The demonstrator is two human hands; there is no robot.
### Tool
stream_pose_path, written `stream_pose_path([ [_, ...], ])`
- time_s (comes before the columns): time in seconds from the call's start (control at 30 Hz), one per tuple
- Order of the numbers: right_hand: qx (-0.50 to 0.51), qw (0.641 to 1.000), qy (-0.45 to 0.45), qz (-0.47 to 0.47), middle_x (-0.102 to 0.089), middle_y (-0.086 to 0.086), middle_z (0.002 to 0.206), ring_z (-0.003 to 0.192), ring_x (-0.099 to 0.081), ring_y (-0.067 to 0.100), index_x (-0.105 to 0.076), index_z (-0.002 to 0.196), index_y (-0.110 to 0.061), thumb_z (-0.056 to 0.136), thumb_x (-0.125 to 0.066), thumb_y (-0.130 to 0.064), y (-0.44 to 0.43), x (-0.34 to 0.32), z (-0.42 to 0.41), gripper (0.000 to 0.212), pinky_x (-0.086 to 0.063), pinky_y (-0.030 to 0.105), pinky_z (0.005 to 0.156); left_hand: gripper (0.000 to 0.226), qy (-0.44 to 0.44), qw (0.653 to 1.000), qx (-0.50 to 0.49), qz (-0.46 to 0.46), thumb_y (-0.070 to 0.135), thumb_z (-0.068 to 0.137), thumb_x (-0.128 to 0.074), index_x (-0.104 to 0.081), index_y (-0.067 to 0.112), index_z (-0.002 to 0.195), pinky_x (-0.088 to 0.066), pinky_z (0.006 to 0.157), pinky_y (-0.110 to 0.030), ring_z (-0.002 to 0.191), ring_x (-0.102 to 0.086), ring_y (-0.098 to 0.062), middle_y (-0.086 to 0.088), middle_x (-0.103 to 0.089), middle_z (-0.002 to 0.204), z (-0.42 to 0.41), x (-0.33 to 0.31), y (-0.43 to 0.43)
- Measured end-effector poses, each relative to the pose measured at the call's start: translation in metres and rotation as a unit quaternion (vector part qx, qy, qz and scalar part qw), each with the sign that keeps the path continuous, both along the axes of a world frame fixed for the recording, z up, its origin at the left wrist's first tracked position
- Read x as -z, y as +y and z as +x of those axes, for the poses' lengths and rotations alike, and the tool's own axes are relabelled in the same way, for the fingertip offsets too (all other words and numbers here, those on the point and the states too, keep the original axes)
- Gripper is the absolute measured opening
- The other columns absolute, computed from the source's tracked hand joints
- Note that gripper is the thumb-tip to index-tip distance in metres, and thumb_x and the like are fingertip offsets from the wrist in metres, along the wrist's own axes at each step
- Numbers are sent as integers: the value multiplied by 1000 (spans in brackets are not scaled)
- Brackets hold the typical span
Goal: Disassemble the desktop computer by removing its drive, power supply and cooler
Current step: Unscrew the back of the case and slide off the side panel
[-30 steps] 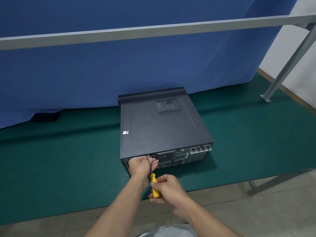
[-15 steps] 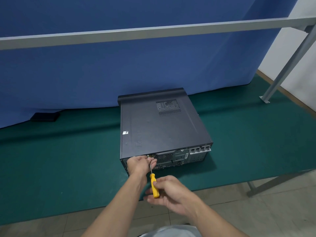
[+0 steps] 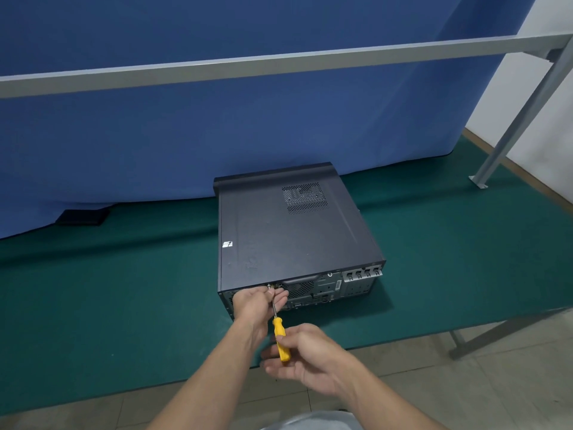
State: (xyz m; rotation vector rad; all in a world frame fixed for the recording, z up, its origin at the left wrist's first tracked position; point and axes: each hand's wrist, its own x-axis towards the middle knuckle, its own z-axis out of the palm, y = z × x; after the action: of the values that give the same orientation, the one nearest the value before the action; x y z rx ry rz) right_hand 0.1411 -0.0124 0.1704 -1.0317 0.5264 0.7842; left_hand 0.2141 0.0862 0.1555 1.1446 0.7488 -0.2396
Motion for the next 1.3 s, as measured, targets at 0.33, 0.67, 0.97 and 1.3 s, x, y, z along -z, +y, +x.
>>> stream_pose_path([
  [0.33, 24, 988, -60, -141, -63, 17, 93, 70, -69, 22, -53, 104, -4, 93, -59, -5, 6, 7, -3, 13, -59, 32, 65, 8, 12, 999, -25, 22, -14, 93, -51, -58, -11, 95, -61, 59, -31, 72, -71, -32, -27, -67, 82, 2, -1, -2],
  [0.67, 9, 982, -70, -177, -64, 17, 99, 72, -73, 22, -53, 105, -5, 89, -64, -3, 9, 9, -2, 20, -59, 30, 63, 14, 3, 999, -31, 12, -14, 87, -61, -61, -15, 101, -61, 61, -31, 72, -73, -32, -30, -69, 90, -5, -2, 0],
  [0.97, 1, 992, -51, -112, -66, 23, 99, 80, -72, 28, -57, 106, 3, 96, -52, -4, 6, 4, 1, 13, -59, 32, 71, 11, 0, 1000, -21, -20, -13, 95, -48, -55, -13, 102, -61, 64, -35, 74, -72, -34, -30, -67, 89, -2, 0, -2],
  [1.3, -114, 912, -169, -355, -70, 6, 80, 63, -71, 12, -56, 96, -11, 93, -60, -12, 2, 2, 4, 5, -58, 21, 64, 9, 21, 999, -36, 35, -5, 91, -61, -62, -14, 91, -60, 57, -31, 70, -73, -30, -26, -70, 82, 3, 4, 1],
])
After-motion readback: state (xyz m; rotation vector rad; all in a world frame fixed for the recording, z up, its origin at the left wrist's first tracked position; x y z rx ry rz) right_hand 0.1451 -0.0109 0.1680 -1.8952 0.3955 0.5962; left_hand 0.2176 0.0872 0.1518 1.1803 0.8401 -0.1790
